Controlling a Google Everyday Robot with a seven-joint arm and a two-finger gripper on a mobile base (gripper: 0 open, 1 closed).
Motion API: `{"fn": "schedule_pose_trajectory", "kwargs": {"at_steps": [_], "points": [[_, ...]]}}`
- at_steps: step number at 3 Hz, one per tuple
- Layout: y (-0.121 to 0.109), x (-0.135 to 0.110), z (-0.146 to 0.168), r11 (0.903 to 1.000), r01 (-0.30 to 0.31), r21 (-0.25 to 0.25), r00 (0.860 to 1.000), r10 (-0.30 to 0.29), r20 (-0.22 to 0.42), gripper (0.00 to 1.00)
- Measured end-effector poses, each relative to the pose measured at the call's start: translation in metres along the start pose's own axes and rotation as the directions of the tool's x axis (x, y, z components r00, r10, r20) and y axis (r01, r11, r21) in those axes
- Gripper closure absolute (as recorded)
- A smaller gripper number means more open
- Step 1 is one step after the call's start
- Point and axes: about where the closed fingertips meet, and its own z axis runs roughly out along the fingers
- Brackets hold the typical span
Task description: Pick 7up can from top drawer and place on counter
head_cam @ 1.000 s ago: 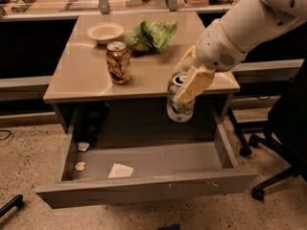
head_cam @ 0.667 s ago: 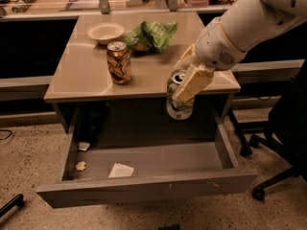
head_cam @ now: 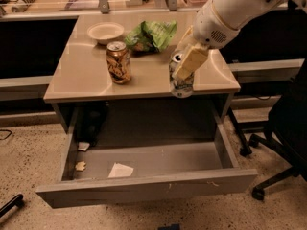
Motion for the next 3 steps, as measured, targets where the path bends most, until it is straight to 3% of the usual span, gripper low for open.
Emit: {"fn": "schedule_pose_trajectory", "kwargs": {"at_steps": [1,3], "points": [[-0.041,0.007,0.001,0.9987,-0.037,0.034,0.999,0.038,-0.019,1.00],[-0.092,0.027,0.016,0.9911,-0.098,0.091,0.995,0.097,0.015,1.00]]}}
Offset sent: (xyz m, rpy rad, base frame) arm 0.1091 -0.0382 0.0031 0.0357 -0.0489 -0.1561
